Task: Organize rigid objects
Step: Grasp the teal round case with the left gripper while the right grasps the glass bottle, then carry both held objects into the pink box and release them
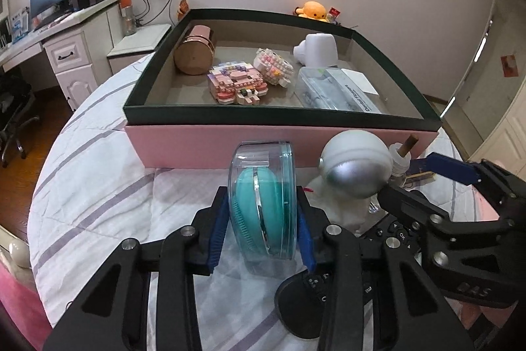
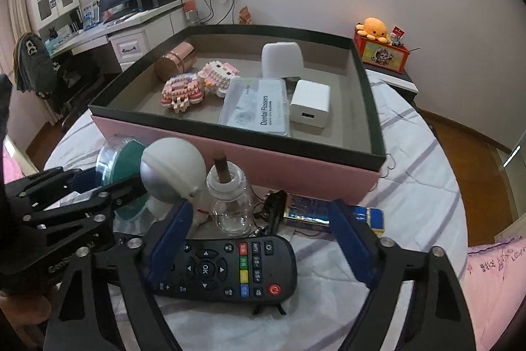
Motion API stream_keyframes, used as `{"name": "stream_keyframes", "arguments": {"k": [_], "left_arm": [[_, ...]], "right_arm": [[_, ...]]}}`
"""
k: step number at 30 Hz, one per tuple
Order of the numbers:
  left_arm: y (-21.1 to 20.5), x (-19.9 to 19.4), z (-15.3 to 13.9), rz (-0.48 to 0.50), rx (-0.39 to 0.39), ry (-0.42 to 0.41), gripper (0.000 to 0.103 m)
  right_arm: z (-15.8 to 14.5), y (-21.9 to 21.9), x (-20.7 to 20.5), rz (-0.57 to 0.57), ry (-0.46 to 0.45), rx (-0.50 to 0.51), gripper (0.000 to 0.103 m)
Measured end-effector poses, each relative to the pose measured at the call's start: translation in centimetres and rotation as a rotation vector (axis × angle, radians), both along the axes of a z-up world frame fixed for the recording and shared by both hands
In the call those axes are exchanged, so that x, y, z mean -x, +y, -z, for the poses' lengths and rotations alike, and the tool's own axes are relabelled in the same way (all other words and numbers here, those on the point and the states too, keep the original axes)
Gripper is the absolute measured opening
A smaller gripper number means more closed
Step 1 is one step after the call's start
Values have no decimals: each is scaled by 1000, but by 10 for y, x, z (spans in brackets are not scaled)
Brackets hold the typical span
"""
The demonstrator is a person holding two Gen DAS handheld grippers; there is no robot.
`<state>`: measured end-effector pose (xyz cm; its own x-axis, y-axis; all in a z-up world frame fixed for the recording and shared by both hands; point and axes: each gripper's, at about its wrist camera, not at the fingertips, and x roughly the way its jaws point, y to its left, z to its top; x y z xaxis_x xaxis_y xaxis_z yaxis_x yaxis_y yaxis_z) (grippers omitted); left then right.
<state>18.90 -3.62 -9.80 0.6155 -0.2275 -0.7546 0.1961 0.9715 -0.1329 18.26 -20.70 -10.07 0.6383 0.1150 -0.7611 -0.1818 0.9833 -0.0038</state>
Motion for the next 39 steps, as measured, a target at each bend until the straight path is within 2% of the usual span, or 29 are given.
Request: {"name": "stream_keyframes", "arguments": {"k": [8,10,12,16,24,39], "left_arm": [[0,-11,9,-11,-3,34,40],[-1,-14,14,-11,-2,46,39],[-1,-14,14,-11,4,43,38],[5,-12,13,-15,35,44,37],[15,2,2,-31,42,13,37],[20,35,-40,-18,37,-64,37]], "right_arm": [[7,0,-14,-16,6,-6,73],[9,1,-17,-31,7,-13,63],[10,3,-18,-38,5,-9,60],[8,9,-14,-58,0,-38,33],[1,3,-5,-50,-11,-99,32],[-31,-6,24,-36,-62,-146,32]]}}
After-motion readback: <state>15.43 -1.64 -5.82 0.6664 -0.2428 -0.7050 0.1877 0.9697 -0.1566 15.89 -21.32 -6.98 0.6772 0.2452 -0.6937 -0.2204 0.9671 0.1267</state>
